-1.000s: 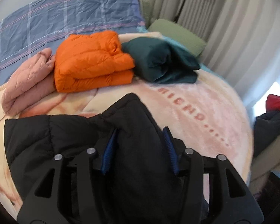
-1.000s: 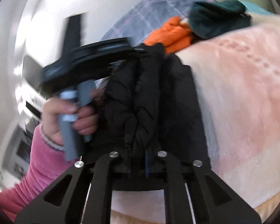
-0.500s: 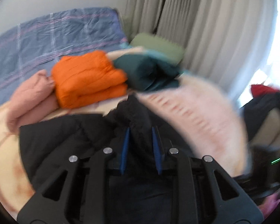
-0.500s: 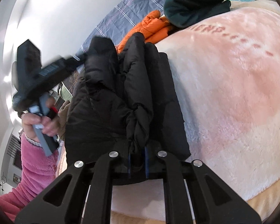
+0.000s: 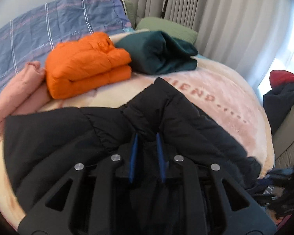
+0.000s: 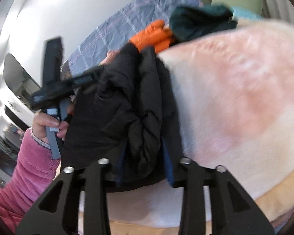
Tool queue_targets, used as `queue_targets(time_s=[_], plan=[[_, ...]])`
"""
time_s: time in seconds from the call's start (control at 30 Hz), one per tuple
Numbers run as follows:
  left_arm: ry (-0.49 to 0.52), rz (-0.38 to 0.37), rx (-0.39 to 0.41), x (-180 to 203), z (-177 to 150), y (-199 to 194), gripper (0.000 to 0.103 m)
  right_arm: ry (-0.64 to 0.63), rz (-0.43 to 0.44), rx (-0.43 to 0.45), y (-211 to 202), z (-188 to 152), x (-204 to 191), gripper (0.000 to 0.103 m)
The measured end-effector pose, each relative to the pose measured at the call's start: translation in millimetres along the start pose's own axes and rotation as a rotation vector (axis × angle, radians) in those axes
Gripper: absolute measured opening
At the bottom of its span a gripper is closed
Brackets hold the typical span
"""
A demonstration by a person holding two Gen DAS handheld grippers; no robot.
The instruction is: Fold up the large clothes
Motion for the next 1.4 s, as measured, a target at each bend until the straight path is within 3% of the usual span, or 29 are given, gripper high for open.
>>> queue_targets(time_s=[0.17, 0.27, 0.37, 0.43, 0.5, 0.57, 0.73, 1.03, 1.2, 1.4], plan=[[0.077, 0.081, -0.010, 13, -10, 18, 0.018, -0.111, 0.023, 0.120, -21, 20, -23, 0.039], [0.076, 0.087, 0.001, 10, -13, 20, 0.020, -0.196, 0.061, 0.129, -10, 24, -42, 0.037], [0.051, 0.063, 0.005, 5, -15, 19, 0.020, -0.217, 0.016, 0.039, 24, 15, -40, 0.022], [0.030, 0.043, 0.007, 0, -16, 18, 0.020, -0.155, -0.033, -0.028, 48, 6, -19, 0.007], [-0.001, 0.002, 0.005, -5, -17, 17, 0.020, -0.049, -0.006, -0.078, 64, -4, 4, 0.000], [-0.022, -0.034, -0.003, -8, -18, 20, 0.020, 0.004, 0.028, -0.099, 71, -12, 16, 0.000], [-0.024, -0.036, -0.004, -7, -21, 29, 0.021, -0.087, -0.072, -0.109, 76, -12, 4, 0.000], [-0.033, -0.055, 0.006, -10, -25, 31, 0.021, -0.094, -0.077, -0.105, 78, -17, 1, 0.000], [-0.031, -0.048, 0.001, -10, -25, 31, 0.021, -0.177, -0.087, -0.066, 56, -13, -12, 0.000], [-0.028, -0.042, -0.001, -9, -24, 32, 0.021, -0.351, -0.037, 0.106, 7, 30, -63, 0.001]])
Point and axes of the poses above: each gripper's, at about its wrist camera, not at the fingertips, and y roughly the way its jaws point, x to its right, z to its top, the point moved 3 cm from there along y, roughly the way its jaws point, and after that the axes turned 2 degrees about -y, right-handed, at the moved point
